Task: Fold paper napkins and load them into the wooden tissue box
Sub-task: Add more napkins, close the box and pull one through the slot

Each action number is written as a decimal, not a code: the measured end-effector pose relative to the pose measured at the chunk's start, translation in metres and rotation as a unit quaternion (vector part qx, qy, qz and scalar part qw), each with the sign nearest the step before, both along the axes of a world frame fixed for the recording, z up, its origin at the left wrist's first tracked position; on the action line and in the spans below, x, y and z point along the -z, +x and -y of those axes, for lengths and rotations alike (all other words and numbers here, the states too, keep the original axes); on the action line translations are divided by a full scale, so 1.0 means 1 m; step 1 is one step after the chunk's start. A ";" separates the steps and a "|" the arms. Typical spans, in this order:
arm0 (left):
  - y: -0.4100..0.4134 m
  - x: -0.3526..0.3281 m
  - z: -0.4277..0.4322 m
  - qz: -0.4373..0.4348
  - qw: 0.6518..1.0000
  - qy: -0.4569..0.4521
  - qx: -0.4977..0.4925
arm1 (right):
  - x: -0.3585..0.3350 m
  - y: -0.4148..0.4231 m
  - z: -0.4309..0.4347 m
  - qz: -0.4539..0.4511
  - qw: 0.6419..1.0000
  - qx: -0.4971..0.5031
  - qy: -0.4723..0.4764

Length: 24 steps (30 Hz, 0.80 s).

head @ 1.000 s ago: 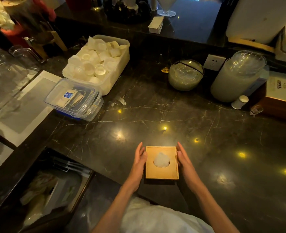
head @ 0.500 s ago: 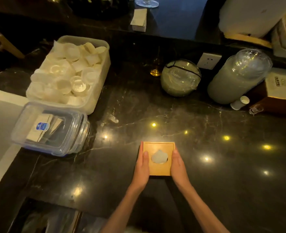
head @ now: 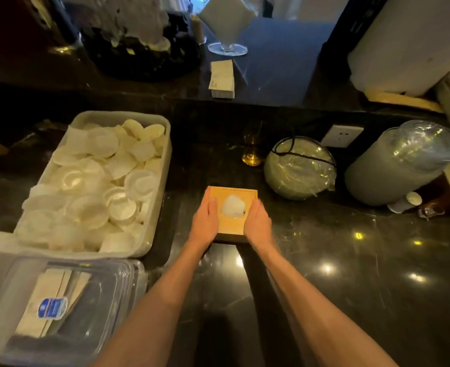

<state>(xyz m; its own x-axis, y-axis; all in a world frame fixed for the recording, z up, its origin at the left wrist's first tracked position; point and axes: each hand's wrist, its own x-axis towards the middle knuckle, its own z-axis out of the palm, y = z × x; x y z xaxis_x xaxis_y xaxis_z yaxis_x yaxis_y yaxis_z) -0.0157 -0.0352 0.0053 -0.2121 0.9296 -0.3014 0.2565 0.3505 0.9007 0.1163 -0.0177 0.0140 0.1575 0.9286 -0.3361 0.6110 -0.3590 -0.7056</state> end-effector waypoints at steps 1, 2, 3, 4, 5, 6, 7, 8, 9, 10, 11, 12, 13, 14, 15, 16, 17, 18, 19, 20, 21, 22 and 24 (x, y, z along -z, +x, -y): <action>-0.002 0.000 -0.009 0.003 1.000 0.002 0.000 | 0.000 -0.003 -0.009 0.013 1.000 -0.004 0.001; -0.005 0.002 -0.018 0.006 1.000 0.004 -0.003 | -0.001 -0.005 -0.017 0.002 1.000 0.005 -0.002; -0.007 0.003 -0.027 0.010 1.000 0.005 -0.005 | 0.000 -0.006 -0.025 -0.019 1.000 0.012 0.000; -0.008 0.002 -0.037 0.016 1.000 0.005 -0.006 | -0.001 -0.008 -0.033 -0.044 0.999 0.018 0.004; -0.010 0.003 -0.048 0.017 1.000 0.003 -0.006 | 0.000 -0.010 -0.042 -0.065 0.998 0.021 0.008; -0.013 0.004 -0.058 0.014 1.000 0.001 -0.005 | -0.001 -0.012 -0.051 -0.083 0.996 0.030 0.005; -0.015 0.003 -0.069 0.011 1.000 0.001 -0.004 | -0.001 -0.016 -0.062 -0.104 0.994 0.046 -0.003; -0.018 0.004 -0.079 0.008 1.000 0.001 -0.003 | -0.002 -0.019 -0.072 -0.125 0.990 0.063 -0.011; -0.021 0.003 -0.087 0.009 1.000 0.001 -0.001 | 0.000 -0.022 -0.080 -0.140 0.987 0.075 -0.011; -0.022 0.003 -0.093 0.017 1.000 0.002 0.000 | 0.000 -0.024 -0.085 -0.143 0.987 0.079 -0.005; -0.023 0.004 -0.097 0.021 1.000 0.004 0.004 | 0.001 -0.026 -0.088 -0.142 0.987 0.079 0.001; -0.023 0.005 -0.099 0.023 1.000 0.007 0.008 | 0.001 -0.026 -0.089 -0.136 0.988 0.079 0.003; -0.023 0.004 -0.099 0.031 0.999 0.010 0.006 | 0.002 -0.026 -0.090 -0.137 0.987 0.078 0.005; -0.023 0.005 -0.099 0.042 0.999 0.008 0.002 | 0.004 -0.025 -0.090 -0.140 0.987 0.077 0.006; -0.023 0.004 -0.098 0.051 0.999 0.007 0.001 | 0.004 -0.025 -0.090 -0.143 0.987 0.073 0.007; -0.023 0.004 -0.097 0.055 0.998 0.007 0.000 | 0.003 -0.025 -0.089 -0.146 0.987 0.068 0.008; -0.023 0.005 -0.097 0.056 0.998 0.006 0.002 | 0.002 -0.024 -0.089 -0.150 0.987 0.065 0.010; -0.024 0.007 -0.098 0.055 0.998 0.005 0.003 | 0.001 -0.024 -0.089 -0.154 0.986 0.065 0.014; -0.024 0.008 -0.098 0.055 0.998 0.003 0.004 | 0.002 -0.024 -0.089 -0.158 0.985 0.064 0.017; -0.024 0.008 -0.099 0.057 0.998 0.000 0.002 | 0.002 -0.023 -0.089 -0.162 0.985 0.060 0.019; -0.024 0.008 -0.100 0.057 0.998 -0.002 0.002 | 0.002 -0.023 -0.090 -0.166 0.984 0.056 0.019; -0.024 0.006 -0.100 0.057 0.998 -0.003 0.002 | 0.001 -0.023 -0.091 -0.164 0.985 0.050 0.015; -0.023 -0.002 -0.098 0.062 0.998 0.003 0.012 | -0.001 -0.020 -0.091 -0.171 0.985 0.032 0.002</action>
